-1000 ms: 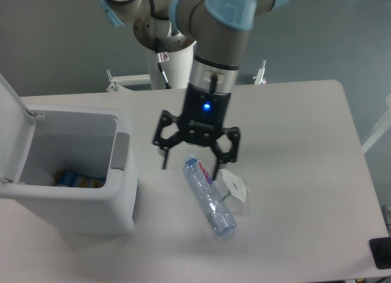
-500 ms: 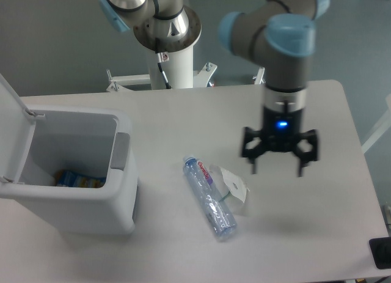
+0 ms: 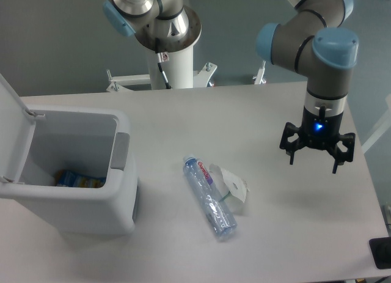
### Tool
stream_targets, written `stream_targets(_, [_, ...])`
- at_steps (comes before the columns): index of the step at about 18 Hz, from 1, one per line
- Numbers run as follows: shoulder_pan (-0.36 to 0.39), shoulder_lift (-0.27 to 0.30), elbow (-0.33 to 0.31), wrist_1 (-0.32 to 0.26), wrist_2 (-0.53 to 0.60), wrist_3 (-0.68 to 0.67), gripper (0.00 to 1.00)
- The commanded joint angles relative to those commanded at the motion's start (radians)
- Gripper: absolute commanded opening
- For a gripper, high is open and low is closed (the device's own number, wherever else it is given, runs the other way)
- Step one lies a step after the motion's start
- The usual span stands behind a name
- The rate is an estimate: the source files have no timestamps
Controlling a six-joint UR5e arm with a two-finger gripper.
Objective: Open the trash can
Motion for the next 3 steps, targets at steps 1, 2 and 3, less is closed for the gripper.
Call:
stream_targets(1, [-0.014,-0.003,0.0,0.0,0.02,0.0,1.0])
stream_targets(2, [-0.021,-0.006,0.0,0.0,0.031,-0.002,1.0])
stream_targets(3, [-0.023,-0.006,-0.002,0.0,0.039,-0.002,1.0])
